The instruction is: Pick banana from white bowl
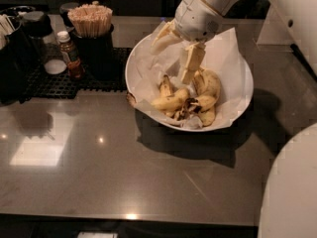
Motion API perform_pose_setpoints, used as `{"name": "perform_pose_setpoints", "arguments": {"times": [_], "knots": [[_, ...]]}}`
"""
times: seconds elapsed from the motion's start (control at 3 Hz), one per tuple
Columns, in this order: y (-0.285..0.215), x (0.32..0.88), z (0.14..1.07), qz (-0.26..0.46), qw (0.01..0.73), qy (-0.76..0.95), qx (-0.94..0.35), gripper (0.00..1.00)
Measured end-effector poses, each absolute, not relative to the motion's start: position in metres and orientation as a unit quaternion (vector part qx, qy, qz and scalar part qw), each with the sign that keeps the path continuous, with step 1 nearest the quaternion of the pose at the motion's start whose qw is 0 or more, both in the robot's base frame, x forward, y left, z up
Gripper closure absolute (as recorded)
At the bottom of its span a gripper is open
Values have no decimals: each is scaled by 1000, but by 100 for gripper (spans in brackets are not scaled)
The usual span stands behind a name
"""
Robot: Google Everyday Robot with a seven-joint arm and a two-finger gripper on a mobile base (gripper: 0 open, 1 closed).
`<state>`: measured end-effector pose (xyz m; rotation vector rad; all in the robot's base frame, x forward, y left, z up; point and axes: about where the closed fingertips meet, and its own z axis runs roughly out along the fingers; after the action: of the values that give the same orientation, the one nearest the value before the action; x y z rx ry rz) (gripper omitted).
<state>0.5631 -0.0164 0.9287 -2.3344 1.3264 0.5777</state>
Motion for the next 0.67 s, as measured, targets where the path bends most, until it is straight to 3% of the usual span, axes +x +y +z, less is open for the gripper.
{"name": "perform_pose_setpoints", "arguments": {"times": [0.67], "knots": [[-27, 535, 946, 194, 179, 503, -823, 16]]}}
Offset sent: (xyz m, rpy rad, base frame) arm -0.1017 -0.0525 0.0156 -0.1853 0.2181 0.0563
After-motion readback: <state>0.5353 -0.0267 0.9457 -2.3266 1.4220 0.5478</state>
